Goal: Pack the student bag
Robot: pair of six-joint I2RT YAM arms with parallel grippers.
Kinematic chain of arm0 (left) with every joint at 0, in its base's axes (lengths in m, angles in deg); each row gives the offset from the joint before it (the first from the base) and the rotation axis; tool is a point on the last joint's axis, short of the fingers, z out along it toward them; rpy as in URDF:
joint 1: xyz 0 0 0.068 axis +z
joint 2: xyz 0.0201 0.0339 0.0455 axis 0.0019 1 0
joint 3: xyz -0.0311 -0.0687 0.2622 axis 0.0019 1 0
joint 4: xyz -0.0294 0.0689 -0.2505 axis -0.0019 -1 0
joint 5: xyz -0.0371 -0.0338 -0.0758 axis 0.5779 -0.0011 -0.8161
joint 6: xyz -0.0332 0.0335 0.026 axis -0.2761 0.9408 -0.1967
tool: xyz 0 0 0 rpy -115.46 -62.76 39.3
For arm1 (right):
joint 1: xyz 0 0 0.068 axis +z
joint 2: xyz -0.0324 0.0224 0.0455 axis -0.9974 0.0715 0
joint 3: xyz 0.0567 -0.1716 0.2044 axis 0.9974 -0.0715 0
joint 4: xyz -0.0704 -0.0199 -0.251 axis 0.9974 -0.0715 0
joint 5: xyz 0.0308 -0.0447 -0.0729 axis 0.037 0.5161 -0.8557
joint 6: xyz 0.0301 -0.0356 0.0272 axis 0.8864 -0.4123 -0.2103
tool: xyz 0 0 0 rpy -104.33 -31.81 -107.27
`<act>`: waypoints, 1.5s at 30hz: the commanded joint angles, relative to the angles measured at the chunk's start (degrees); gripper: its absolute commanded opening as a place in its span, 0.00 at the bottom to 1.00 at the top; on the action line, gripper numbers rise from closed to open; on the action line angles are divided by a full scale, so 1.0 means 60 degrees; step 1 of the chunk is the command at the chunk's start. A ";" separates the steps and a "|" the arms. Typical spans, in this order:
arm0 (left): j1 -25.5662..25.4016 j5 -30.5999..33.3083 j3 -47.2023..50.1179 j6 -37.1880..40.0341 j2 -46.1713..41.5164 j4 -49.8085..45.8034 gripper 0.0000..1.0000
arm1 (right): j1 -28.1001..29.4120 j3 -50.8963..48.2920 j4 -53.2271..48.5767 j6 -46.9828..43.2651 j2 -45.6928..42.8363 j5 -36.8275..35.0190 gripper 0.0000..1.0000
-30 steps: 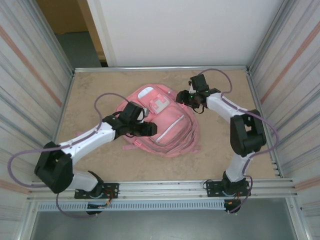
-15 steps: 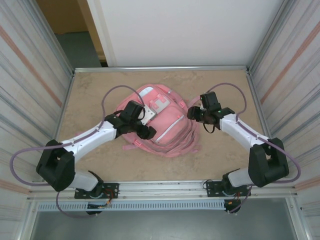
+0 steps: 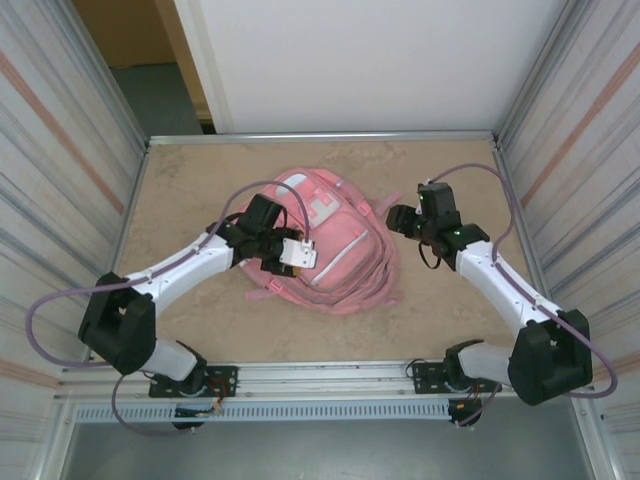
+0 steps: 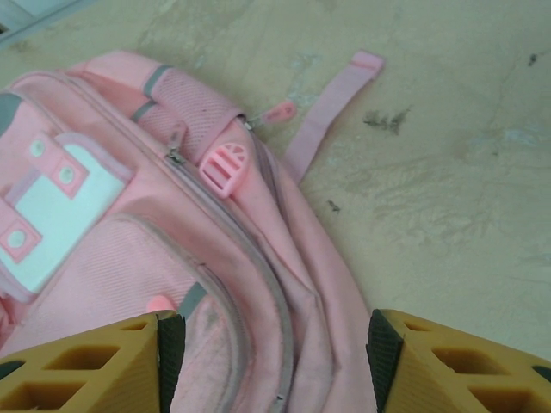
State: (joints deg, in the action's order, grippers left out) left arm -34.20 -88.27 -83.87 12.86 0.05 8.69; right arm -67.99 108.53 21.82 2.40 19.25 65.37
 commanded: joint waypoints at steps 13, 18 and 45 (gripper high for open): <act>-0.0701 0.1793 -0.0609 0.0874 0.2143 -0.0112 0.48 | -0.1008 -0.0639 0.0209 0.0014 -0.0659 0.0797 0.61; -0.0830 0.1335 0.0262 0.1259 0.1701 0.0693 0.50 | -0.1052 -0.0946 0.0304 -0.0014 -0.0720 0.0895 0.61; -0.0757 -0.1501 0.0263 -0.7000 0.1019 0.2522 0.00 | 0.0438 -0.1733 0.2474 -0.1036 0.1906 0.2816 0.35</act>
State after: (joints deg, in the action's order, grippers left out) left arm -39.05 -92.09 -84.33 -19.47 9.82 22.97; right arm -63.83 97.34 31.03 -1.84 27.10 82.29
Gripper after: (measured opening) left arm 0.077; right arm 0.364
